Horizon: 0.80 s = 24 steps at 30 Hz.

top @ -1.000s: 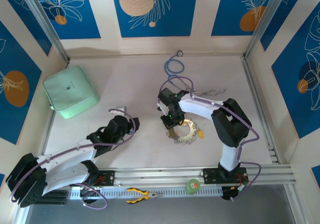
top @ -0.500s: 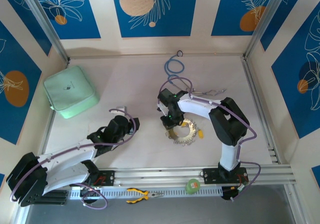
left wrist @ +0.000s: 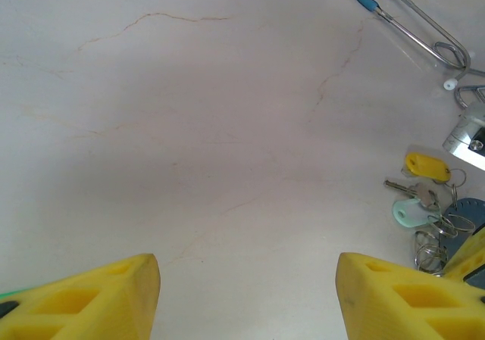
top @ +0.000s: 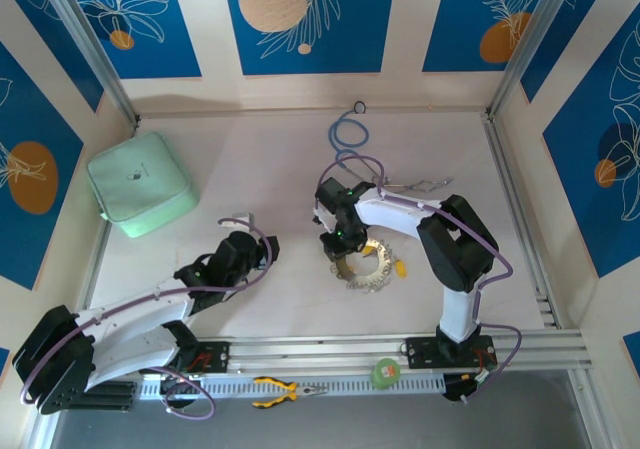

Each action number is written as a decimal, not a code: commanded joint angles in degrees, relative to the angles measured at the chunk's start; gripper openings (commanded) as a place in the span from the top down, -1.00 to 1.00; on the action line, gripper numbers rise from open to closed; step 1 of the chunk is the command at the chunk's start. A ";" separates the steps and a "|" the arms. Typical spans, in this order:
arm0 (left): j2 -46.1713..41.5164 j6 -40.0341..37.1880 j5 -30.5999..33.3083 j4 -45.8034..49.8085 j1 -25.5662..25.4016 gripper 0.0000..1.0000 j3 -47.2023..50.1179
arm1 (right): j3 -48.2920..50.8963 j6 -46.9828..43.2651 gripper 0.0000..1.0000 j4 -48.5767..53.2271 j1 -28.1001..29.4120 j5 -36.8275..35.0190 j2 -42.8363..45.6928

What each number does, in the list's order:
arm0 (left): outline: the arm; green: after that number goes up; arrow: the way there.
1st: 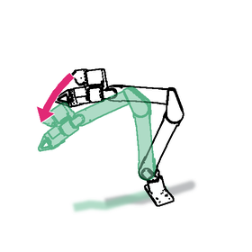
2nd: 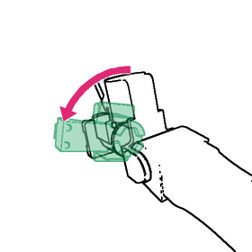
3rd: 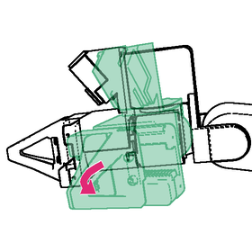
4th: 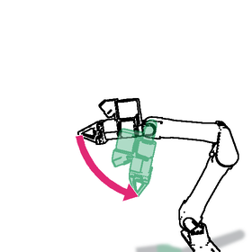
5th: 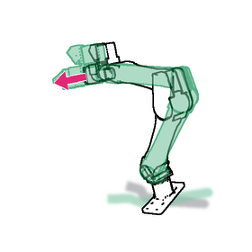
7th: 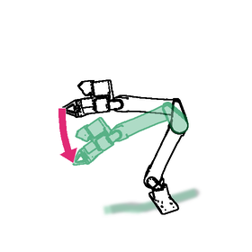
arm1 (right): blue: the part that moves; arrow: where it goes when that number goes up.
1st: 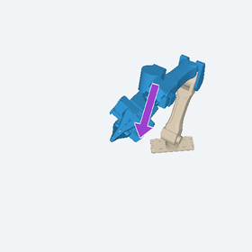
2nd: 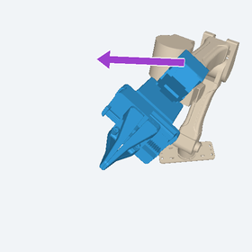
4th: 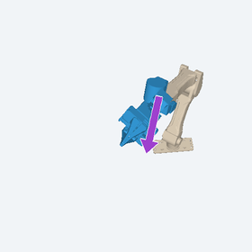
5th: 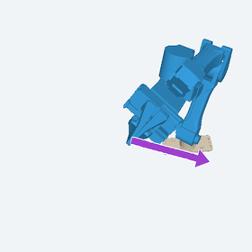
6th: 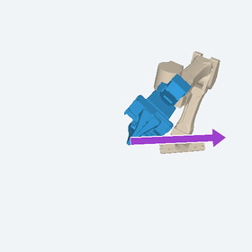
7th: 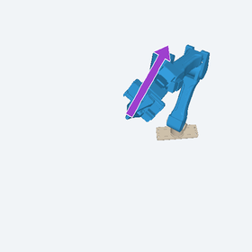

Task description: Put the keys on the keyring

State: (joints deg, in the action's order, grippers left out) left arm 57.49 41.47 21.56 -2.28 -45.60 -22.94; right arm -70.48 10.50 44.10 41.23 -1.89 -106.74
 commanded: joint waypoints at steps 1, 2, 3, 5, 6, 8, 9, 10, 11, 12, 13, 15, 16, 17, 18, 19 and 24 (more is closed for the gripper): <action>-0.45 -1.27 1.32 0.31 0.26 -0.26 -1.04 | -0.79 -0.53 0.77 0.42 0.16 1.58 -0.97; -0.42 -1.28 1.31 0.35 0.28 -0.26 -1.04 | -0.80 -0.61 0.78 0.47 0.22 1.65 -1.02; -0.40 -1.32 1.34 0.35 0.34 -0.26 -1.04 | -0.78 -0.74 0.80 0.53 0.24 1.79 -0.89; -0.37 -1.31 1.40 0.34 0.26 -0.26 -0.97 | -0.71 -1.01 0.83 0.59 0.51 1.99 -0.67; -0.39 -1.24 1.38 0.35 0.26 -0.26 -0.97 | -0.65 -1.21 0.84 0.47 0.67 1.98 -0.50; -0.37 -1.22 1.38 0.35 0.30 -0.26 -0.97 | -0.63 -1.46 0.85 0.63 0.91 1.83 -0.40; -0.41 -1.22 1.39 0.36 0.24 -0.26 -0.93 | -0.63 -1.53 0.85 0.63 0.95 1.55 -0.40; -0.41 -1.22 1.48 0.35 0.26 -0.26 -0.94 | -0.66 -1.61 0.84 0.68 0.93 1.27 -0.53; -0.39 -1.22 1.50 0.35 0.29 -0.26 -0.97 | -0.80 -1.65 0.84 0.86 1.04 1.02 -0.72; -0.45 -1.22 1.49 0.35 0.29 -0.26 -0.96 | -0.96 -1.70 0.81 1.00 1.12 0.69 -1.00; -0.41 -1.22 1.47 0.31 0.34 -0.26 -0.96 | -1.14 -1.71 0.79 1.08 1.25 0.44 -1.25; -0.39 -1.22 1.52 0.43 0.32 -0.26 -0.96 | -1.58 -1.75 0.74 1.35 1.52 -0.06 -1.76; -0.45 -1.18 1.47 0.44 0.30 -0.26 -0.92 | -1.80 -1.80 0.73 1.38 1.61 -0.24 -1.96; -0.52 -1.22 1.47 0.49 0.32 -0.26 -0.96 | -2.00 -1.88 0.71 1.50 1.81 -0.38 -2.15; -0.62 -1.26 1.55 0.53 0.27 -0.26 -0.97 | -2.16 -1.89 0.71 1.56 1.86 -0.46 -2.33; -0.62 -1.22 1.62 0.58 0.32 -0.26 -0.97 | -2.29 -1.89 0.71 1.64 1.96 -0.54 -2.48; -0.68 -1.22 1.68 0.53 0.31 -0.26 -0.98 | -2.73 -1.82 0.73 1.95 2.08 -1.01 -2.90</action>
State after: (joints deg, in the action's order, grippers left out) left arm 57.47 41.47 21.74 -2.26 -45.60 -22.94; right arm -72.01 9.39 44.38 42.85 -2.59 -108.36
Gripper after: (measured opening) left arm 0.631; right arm 0.139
